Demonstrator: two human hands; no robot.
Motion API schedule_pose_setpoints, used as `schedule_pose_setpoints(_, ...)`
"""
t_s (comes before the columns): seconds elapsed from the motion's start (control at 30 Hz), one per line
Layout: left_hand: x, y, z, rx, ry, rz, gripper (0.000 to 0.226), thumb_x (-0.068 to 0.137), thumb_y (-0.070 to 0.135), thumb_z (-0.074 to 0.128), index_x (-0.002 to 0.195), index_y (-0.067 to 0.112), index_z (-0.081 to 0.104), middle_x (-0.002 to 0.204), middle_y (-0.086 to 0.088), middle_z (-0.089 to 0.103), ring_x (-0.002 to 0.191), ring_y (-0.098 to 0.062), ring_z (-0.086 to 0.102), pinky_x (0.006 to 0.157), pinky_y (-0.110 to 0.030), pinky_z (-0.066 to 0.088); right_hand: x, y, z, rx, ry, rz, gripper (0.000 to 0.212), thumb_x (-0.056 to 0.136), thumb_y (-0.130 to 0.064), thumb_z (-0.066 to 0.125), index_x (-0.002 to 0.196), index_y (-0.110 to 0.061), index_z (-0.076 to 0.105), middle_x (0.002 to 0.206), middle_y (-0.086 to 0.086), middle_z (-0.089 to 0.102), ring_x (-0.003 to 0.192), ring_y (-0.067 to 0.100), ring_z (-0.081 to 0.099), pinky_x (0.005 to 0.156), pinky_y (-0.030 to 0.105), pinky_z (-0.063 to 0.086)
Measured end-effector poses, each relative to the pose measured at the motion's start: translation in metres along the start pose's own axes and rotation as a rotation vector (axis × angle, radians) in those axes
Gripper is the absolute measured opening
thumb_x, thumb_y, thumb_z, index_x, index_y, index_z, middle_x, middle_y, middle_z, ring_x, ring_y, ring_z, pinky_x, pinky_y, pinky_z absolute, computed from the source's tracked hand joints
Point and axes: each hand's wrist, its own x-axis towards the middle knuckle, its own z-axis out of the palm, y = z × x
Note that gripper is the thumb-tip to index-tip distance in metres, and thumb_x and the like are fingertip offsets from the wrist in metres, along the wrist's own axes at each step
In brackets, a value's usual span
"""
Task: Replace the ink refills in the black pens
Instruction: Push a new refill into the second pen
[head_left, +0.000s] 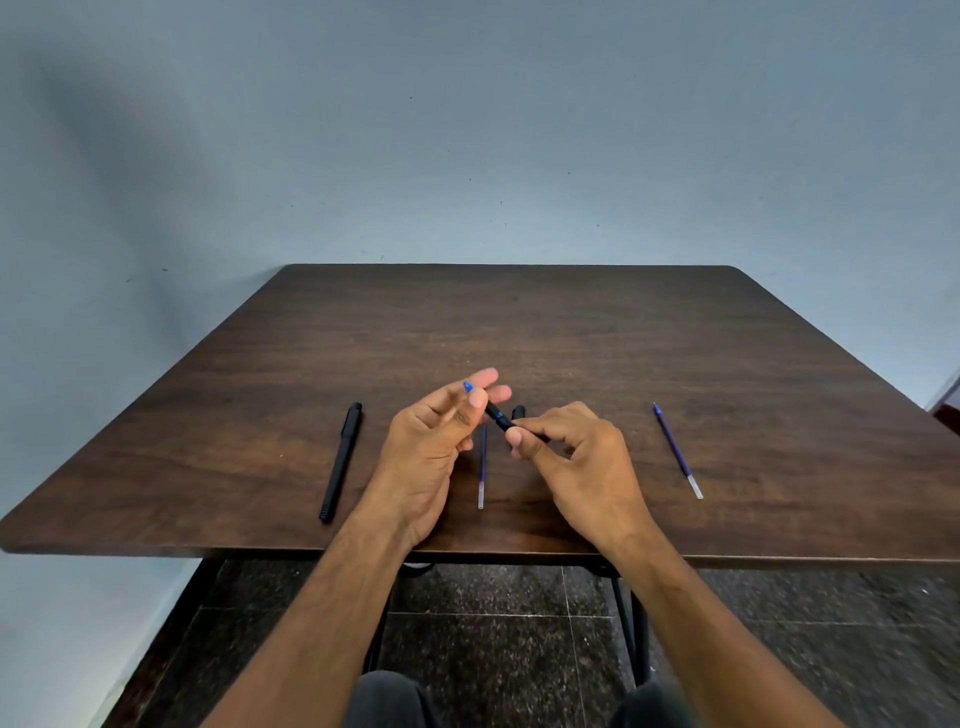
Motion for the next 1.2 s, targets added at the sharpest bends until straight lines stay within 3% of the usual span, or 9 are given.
schedule_pose_setpoints(0.13, -0.0023, 0.0018, -0.0015, 0.05, -0.062, 0.016, 0.03, 0.094, 0.029, 0.063, 0.122, 0.028, 0.072, 0.12, -0.004, 0.074, 0.099, -0.001, 0.063, 0.081, -0.033, 0.035, 0.0012, 0.0021, -0.0035, 0.086, -0.073, 0.086, 0.018, 0.09, -0.027, 0.074, 0.073, -0.023, 0.08, 0.071, -0.015, 0.07, 0.089, 0.008, 0.059, 0.083, 0.024, 0.042)
schedule_pose_setpoints(0.43, 0.0033, -0.0024, 0.0014, -0.06, 0.096, -0.039, 0.033, 0.059, 0.045, 0.088, 0.077, 0.02, 0.078, 0.086, -0.004, 0.075, 0.077, -0.007, 0.063, 0.083, -0.033, 0.039, 0.0028, -0.0004, -0.0066, 0.193, -0.177, 0.135, 0.022, 0.092, -0.028, 0.073, 0.075, -0.017, 0.081, 0.079, 0.001, 0.075, 0.092, 0.013, 0.061, 0.087, 0.032, 0.048)
schedule_pose_setpoints(0.57, 0.0012, 0.0021, 0.0028, -0.012, 0.031, -0.021, 0.039, 0.077, 0.052, 0.077, 0.102, 0.023, 0.078, 0.102, 0.004, 0.076, 0.083, -0.002, 0.062, 0.08, -0.031, 0.037, 0.0029, -0.0005, -0.007, 0.202, -0.167, 0.141, 0.022, 0.092, -0.029, 0.072, 0.078, -0.016, 0.082, 0.078, 0.002, 0.075, 0.092, 0.016, 0.06, 0.088, 0.035, 0.047)
schedule_pose_setpoints(0.67, 0.0, 0.0052, 0.0001, 0.019, -0.054, -0.018, 0.032, 0.1, 0.026, 0.054, 0.128, 0.021, 0.068, 0.126, -0.002, 0.072, 0.109, -0.012, 0.063, 0.086, -0.035, 0.035, 0.0033, 0.0, -0.007, 0.206, -0.155, 0.151, 0.022, 0.093, -0.028, 0.072, 0.077, -0.017, 0.081, 0.08, 0.004, 0.075, 0.094, 0.017, 0.061, 0.092, 0.039, 0.047)
schedule_pose_setpoints(0.73, -0.0016, 0.0048, -0.0015, -0.007, -0.058, -0.017, 0.032, 0.1, 0.016, 0.054, 0.129, 0.019, 0.068, 0.126, -0.006, 0.072, 0.113, -0.017, 0.062, 0.084, -0.035, 0.034, 0.0036, 0.0012, -0.0067, 0.216, -0.15, 0.151, 0.023, 0.093, -0.027, 0.071, 0.076, -0.016, 0.081, 0.081, 0.008, 0.075, 0.096, 0.021, 0.062, 0.094, 0.042, 0.048)
schedule_pose_setpoints(0.8, -0.0036, 0.0043, -0.0003, -0.011, -0.05, -0.011, 0.029, 0.096, 0.02, 0.061, 0.124, 0.019, 0.071, 0.121, -0.009, 0.073, 0.114, -0.017, 0.064, 0.083, -0.032, 0.036, 0.0039, 0.0017, -0.0063, 0.218, -0.15, 0.143, 0.023, 0.093, -0.028, 0.071, 0.076, -0.016, 0.081, 0.082, 0.009, 0.075, 0.096, 0.022, 0.062, 0.094, 0.043, 0.048)
schedule_pose_setpoints(1.0, -0.0021, 0.0027, 0.0004, -0.033, 0.08, 0.019, 0.028, 0.079, 0.033, 0.075, 0.106, 0.025, 0.079, 0.11, -0.008, 0.077, 0.105, -0.008, 0.067, 0.087, -0.035, 0.036, 0.0034, 0.0009, -0.0054, 0.153, -0.156, 0.152, 0.018, 0.093, -0.027, 0.071, 0.078, -0.028, 0.08, 0.088, -0.012, 0.073, 0.1, 0.009, 0.058, 0.092, 0.032, 0.042)
schedule_pose_setpoints(1.13, -0.0033, 0.0036, 0.0023, 0.022, 0.002, 0.058, 0.026, 0.09, 0.024, 0.063, 0.114, 0.024, 0.074, 0.116, -0.002, 0.076, 0.116, -0.003, 0.064, 0.089, -0.015, 0.045, 0.0032, 0.0005, -0.0014, 0.01, -0.048, 0.124, 0.016, 0.09, -0.023, 0.075, 0.103, -0.031, 0.079, 0.095, -0.014, 0.073, 0.105, 0.011, 0.056, 0.103, 0.049, 0.041)
schedule_pose_setpoints(1.2, -0.004, 0.0045, 0.0034, 0.063, -0.045, 0.073, 0.028, 0.097, 0.015, 0.057, 0.121, 0.021, 0.069, 0.119, 0.002, 0.075, 0.119, -0.001, 0.062, 0.086, -0.006, 0.045, 0.0035, 0.0001, -0.0014, -0.031, 0.017, 0.111, 0.019, 0.087, -0.021, 0.078, 0.104, -0.028, 0.079, 0.097, -0.017, 0.071, 0.108, 0.014, 0.055, 0.102, 0.053, 0.041)
